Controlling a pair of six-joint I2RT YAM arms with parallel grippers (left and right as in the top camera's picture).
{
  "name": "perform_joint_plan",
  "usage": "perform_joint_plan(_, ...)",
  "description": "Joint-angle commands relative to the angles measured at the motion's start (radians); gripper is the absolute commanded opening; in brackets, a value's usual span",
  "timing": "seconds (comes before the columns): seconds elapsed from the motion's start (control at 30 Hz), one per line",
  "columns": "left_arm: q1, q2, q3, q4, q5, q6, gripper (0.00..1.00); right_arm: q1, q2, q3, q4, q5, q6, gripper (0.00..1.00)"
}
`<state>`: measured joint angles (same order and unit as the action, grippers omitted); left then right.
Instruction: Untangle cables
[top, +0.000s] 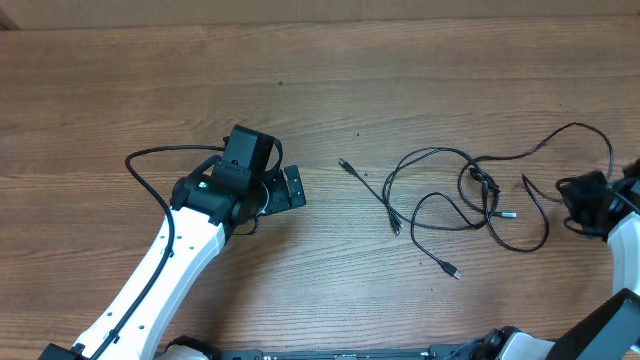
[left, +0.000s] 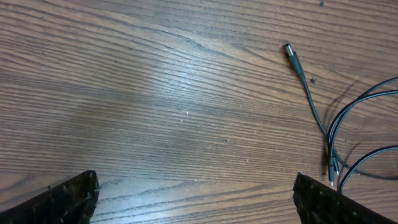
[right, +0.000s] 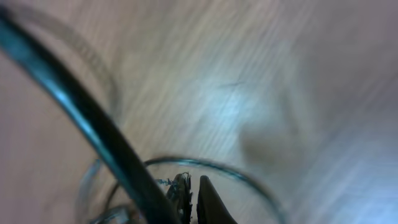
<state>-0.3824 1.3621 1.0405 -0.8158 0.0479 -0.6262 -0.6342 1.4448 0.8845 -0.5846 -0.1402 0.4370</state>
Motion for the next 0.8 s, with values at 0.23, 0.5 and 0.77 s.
perform_joint_plan(0.23, -0.004, 0.007, 0.008, -0.019, -0.003, -0.010, 1.00, -0.093, -0.010, 0.014, 0.020, 0.619, 0.068, 0.04)
perform_joint_plan(0.5, -0.004, 0.008, 0.008, -0.017, 0.005, -0.046, 1.00, -0.247, -0.008, 0.225, 0.224, 0.620, -0.066, 0.04)
perform_joint_plan(0.77, -0.004, 0.007, 0.008, -0.013, 0.004, -0.062, 1.00, -0.238, -0.008, 0.655, 0.283, 0.630, -0.324, 0.04)
